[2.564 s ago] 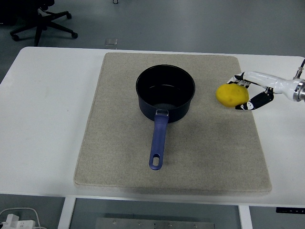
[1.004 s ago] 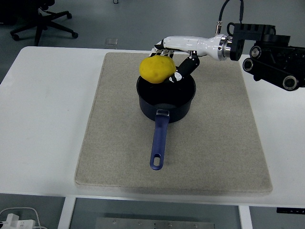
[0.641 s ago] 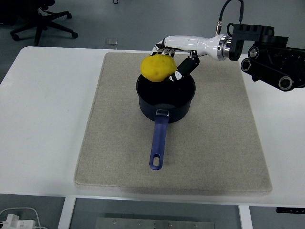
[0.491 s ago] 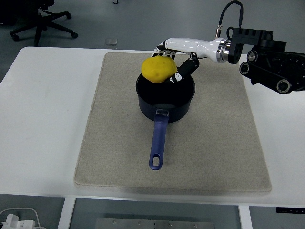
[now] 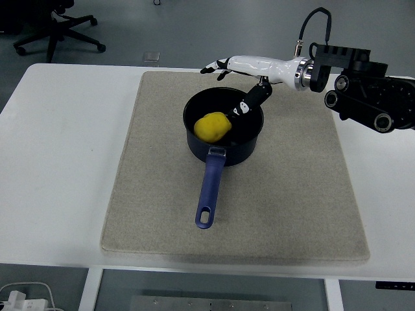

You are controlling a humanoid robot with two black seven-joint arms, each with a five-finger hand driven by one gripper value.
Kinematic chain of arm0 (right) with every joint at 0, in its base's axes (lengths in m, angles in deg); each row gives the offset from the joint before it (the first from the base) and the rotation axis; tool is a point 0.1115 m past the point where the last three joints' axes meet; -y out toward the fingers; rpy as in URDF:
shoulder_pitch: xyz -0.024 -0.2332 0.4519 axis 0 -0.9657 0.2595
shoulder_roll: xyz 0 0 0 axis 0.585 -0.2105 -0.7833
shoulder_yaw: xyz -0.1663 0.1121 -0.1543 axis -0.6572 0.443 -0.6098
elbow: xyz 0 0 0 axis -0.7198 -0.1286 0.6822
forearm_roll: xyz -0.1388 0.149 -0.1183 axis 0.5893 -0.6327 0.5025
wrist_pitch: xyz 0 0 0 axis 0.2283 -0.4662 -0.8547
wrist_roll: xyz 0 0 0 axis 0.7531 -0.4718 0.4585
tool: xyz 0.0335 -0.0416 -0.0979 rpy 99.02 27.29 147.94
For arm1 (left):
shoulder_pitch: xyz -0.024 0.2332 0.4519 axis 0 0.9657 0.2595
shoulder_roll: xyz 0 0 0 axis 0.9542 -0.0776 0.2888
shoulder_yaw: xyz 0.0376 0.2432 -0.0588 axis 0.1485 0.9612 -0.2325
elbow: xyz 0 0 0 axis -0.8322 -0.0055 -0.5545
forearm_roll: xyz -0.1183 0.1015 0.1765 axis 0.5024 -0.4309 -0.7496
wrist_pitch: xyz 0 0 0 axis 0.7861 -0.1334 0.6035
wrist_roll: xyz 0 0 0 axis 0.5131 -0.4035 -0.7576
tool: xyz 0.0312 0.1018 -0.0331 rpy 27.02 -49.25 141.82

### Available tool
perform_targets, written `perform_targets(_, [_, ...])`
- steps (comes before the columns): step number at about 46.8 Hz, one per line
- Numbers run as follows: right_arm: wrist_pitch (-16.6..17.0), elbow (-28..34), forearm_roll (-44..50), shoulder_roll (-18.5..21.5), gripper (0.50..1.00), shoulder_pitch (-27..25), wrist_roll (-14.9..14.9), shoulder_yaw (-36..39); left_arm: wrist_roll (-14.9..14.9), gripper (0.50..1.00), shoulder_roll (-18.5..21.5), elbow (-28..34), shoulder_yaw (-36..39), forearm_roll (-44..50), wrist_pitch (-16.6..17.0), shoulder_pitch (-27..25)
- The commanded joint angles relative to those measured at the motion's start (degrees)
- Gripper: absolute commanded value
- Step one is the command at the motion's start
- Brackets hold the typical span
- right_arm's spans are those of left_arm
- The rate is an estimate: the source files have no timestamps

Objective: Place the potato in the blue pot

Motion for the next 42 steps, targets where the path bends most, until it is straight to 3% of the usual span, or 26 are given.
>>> perform_targets(1, [0.0,0.0,-0.1,-0.7,0.928,0.0,0.0,0.4,0.0,0.994,0.0,0.0,0.0,0.0,0.1,0.0])
perform_targets(13, [-1.1,0.0,-3.7,-4.4,0.928,0.0,0.0,0.9,0.0,0.994,0.0,0.0,0.0,0.0,0.1,0.0])
perform_targets(27, [-2.4,0.9,-28.4,-10.0,0.928,-2.8,0.0,0.8,0.1,0.994,0.0,0.0,0.0,0.0,0.1,0.0])
perform_targets(33, [-4.2,2.8,-39.0,-10.3,0.928,-5.4,0.0,0.9,0.0,0.994,0.0,0.0,0.0,0.0,0.1,0.0])
perform_targets(42, [-4.3,4.9,-52.6,-10.3,0.928,-8.7,0.0,4.1,0.0,0.994,0.0,0.0,0.0,0.0,0.1,0.0])
